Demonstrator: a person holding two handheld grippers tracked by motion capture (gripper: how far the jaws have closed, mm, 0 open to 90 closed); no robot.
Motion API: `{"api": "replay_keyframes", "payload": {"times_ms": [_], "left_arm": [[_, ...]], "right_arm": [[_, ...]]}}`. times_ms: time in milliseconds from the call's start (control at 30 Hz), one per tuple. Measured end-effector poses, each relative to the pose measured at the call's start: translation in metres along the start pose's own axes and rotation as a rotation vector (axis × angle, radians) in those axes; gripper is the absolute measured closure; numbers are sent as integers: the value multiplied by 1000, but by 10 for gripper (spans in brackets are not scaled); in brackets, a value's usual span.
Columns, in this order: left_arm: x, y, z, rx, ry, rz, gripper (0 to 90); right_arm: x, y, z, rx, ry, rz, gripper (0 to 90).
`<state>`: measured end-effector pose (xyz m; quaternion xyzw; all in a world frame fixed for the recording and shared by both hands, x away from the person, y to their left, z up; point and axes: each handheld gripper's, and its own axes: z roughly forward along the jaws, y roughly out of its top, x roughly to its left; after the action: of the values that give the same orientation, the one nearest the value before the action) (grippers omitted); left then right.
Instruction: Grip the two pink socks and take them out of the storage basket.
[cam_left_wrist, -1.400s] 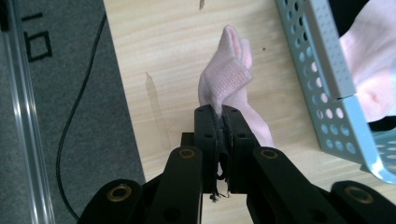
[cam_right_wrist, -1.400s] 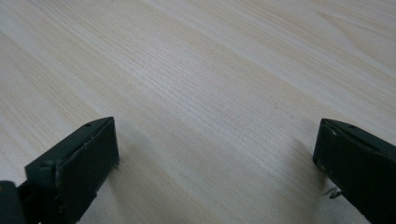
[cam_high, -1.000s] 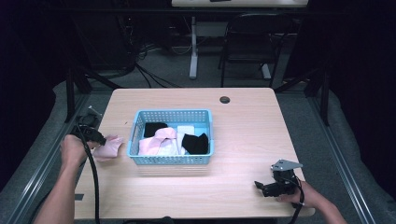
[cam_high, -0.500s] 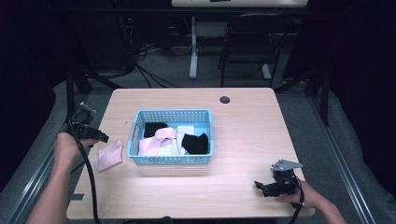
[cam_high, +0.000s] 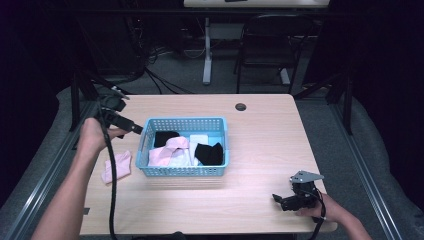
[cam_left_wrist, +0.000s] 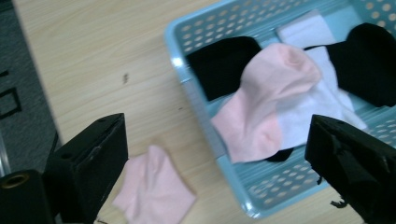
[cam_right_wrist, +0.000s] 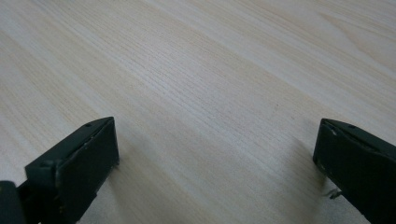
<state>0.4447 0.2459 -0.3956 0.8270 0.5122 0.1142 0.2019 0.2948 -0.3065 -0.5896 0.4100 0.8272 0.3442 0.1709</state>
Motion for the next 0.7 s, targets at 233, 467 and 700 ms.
{"api": "replay_keyframes", "payload": {"times_ms": [233, 467, 700], "left_arm": [[-39, 18, 49, 45, -82, 72, 0], [-70, 23, 100, 151, -102, 124, 42], [-71, 22, 122, 202, -114, 113, 148]], "right_arm": [[0, 0, 0, 0, 0, 0, 0], [0, 0, 0, 4, 0, -4, 0], [0, 0, 0, -2, -3, 0, 0]]}}
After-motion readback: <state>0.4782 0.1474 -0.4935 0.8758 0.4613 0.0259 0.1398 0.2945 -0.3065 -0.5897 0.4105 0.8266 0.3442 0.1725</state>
